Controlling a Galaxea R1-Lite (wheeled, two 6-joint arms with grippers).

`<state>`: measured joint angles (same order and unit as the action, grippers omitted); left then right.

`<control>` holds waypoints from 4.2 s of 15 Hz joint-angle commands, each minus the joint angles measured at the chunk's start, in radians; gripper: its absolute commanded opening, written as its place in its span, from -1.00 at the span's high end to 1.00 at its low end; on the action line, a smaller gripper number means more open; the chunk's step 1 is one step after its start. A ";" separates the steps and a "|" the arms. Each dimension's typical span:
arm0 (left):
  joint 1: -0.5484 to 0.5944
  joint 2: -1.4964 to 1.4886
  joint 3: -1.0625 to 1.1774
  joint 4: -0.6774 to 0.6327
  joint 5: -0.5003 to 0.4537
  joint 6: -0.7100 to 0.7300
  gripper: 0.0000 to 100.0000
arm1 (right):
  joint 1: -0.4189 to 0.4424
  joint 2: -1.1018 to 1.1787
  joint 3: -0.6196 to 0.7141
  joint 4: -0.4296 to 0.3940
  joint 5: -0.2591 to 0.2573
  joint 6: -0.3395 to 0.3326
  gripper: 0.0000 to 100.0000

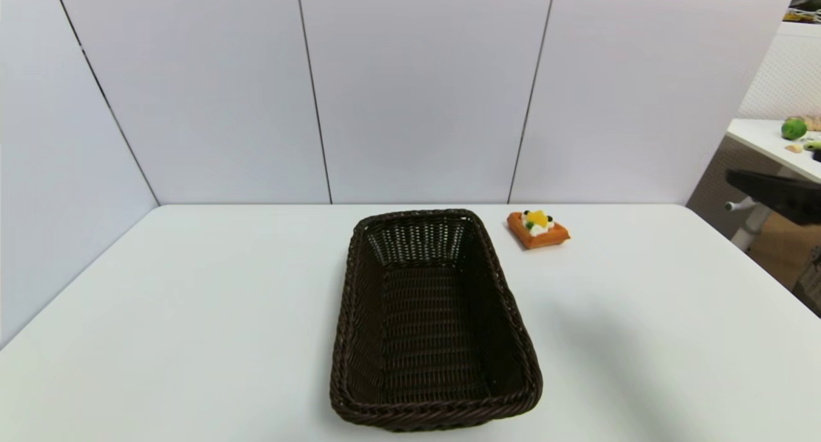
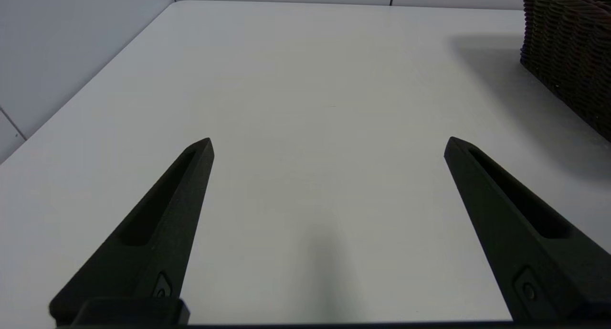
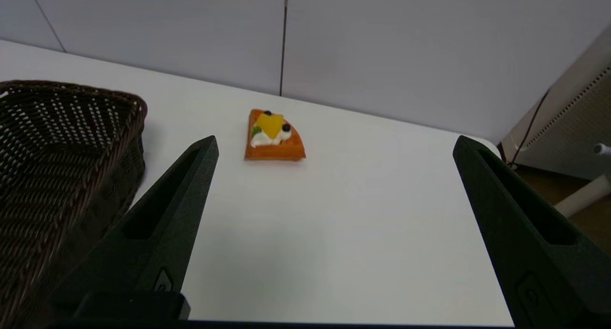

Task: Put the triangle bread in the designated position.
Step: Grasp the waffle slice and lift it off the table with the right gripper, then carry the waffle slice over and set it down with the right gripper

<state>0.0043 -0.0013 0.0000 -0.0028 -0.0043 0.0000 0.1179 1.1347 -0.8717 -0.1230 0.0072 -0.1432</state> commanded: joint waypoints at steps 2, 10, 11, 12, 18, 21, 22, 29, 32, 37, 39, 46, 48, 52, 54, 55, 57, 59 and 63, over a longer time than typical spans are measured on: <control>0.000 0.000 0.000 -0.002 0.000 0.000 -1.00 | 0.043 0.553 -0.454 0.161 0.100 -0.084 -1.00; 0.000 0.000 0.000 0.001 0.000 0.000 -1.00 | 0.049 0.864 -0.673 0.414 0.120 -0.153 -1.00; 0.000 0.000 0.000 0.001 0.000 0.000 -1.00 | 0.048 0.895 -0.693 0.413 0.119 -0.153 -1.00; 0.000 0.000 0.000 -0.002 0.000 0.000 -1.00 | 0.048 0.919 -0.710 0.413 0.119 -0.151 -1.00; 0.000 0.000 0.000 0.001 0.000 0.000 -1.00 | 0.048 1.068 -0.825 0.405 0.115 -0.151 -1.00; 0.000 0.000 0.000 -0.002 0.000 0.000 -1.00 | 0.042 1.111 -0.885 0.408 0.117 -0.151 -1.00; 0.000 0.000 0.000 -0.002 0.000 0.000 -1.00 | 0.040 1.120 -0.889 0.405 0.117 -0.153 1.00; 0.000 0.000 0.000 -0.002 0.000 0.000 -1.00 | 0.036 1.120 -0.906 0.411 0.114 -0.156 1.00; 0.000 0.000 0.000 -0.002 0.000 0.000 -1.00 | 0.049 1.073 -0.963 0.413 0.119 -0.157 1.00; 0.000 0.000 0.000 0.001 0.000 0.000 -1.00 | 0.112 0.996 -1.072 0.368 0.125 -0.202 1.00; 0.000 0.000 0.000 -0.002 0.000 0.000 -1.00 | 0.143 0.979 -1.072 0.255 0.137 -0.205 1.00; 0.000 0.000 0.000 0.001 0.000 0.000 -1.00 | 0.276 0.890 -1.070 0.115 0.171 -0.193 1.00; 0.000 0.000 0.000 -0.002 0.000 0.000 -1.00 | 0.316 0.853 -1.070 0.128 0.169 -0.179 1.00; 0.000 0.000 0.000 -0.002 0.000 0.000 -1.00 | 0.464 0.784 -1.069 0.143 0.163 -0.067 1.00; 0.000 0.000 0.000 -0.002 0.000 0.000 -1.00 | 0.540 0.771 -1.066 0.183 0.143 -0.001 1.00; 0.000 0.000 0.000 -0.002 0.000 0.000 -1.00 | 0.582 0.767 -1.060 0.209 0.122 0.039 1.00; 0.000 0.000 0.000 -0.002 0.000 0.000 -1.00 | 0.669 0.777 -1.047 0.247 0.051 0.123 1.00; 0.000 0.000 0.000 -0.002 0.000 0.000 -1.00 | 0.741 0.800 -1.027 0.253 -0.021 0.180 1.00; 0.000 0.000 0.000 0.001 0.000 0.000 -1.00 | 0.887 0.875 -1.006 0.252 -0.265 0.290 1.00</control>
<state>0.0043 -0.0013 0.0000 -0.0028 -0.0043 0.0000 0.9285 1.9498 -1.8900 0.1289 -0.1255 0.1047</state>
